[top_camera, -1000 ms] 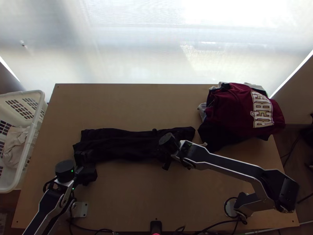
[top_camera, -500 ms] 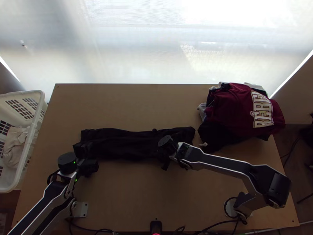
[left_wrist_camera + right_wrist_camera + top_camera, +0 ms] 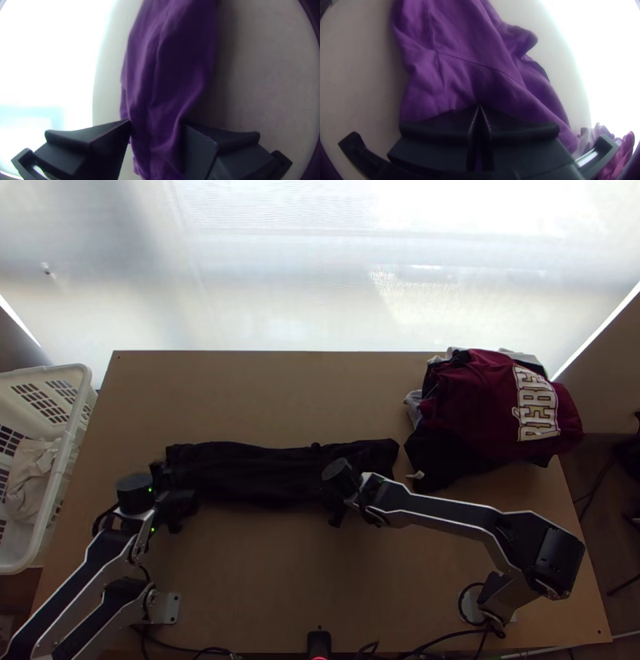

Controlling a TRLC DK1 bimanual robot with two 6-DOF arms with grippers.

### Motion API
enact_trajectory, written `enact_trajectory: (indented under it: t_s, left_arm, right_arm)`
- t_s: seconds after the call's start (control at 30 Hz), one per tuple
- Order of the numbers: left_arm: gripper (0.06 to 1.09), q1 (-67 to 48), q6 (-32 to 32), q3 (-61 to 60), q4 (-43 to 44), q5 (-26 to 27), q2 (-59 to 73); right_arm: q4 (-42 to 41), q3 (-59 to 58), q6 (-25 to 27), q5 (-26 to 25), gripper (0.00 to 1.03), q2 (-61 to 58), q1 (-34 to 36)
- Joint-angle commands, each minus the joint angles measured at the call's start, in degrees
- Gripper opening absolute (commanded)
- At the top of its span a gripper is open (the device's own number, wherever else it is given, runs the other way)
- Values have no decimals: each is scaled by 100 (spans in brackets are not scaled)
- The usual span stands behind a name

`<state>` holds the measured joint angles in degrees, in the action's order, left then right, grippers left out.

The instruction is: Fold the t-shirt

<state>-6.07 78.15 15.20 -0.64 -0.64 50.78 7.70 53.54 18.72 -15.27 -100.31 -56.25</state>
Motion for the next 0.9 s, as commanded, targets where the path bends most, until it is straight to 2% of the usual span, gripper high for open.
enact_trajectory:
  t_s: [0.0, 0.1, 0.27, 0.33, 0.63, 0.73, 0.87]
  left_arm:
    - [37, 70, -300, 1037, -674, 108, 125]
    - [15, 9, -300, 1301, -665, 144, 239]
    - [14, -272, -256, 1442, -621, 144, 388]
    - [11, -536, -63, 1503, -524, 135, 336]
    - [11, -1960, 851, 1732, -138, 21, 353]
    - [11, -2364, 1150, 1749, -15, 29, 476]
    - [11, -2751, 1194, 2039, -6, 21, 775]
  right_arm:
    - [-6, -10, -61, 41, 2, -85, -44]
    - [-6, 16, -88, 41, 2, -129, -62]
    - [-6, 7, -114, 68, 2, -120, -53]
    - [-6, 16, -167, 94, 2, -111, -53]
    - [-6, 60, -316, 305, 2, -41, 26]
    - [-6, 51, -378, 305, 3, 126, 202]
    - [144, 7, -352, 410, 3, 645, 554]
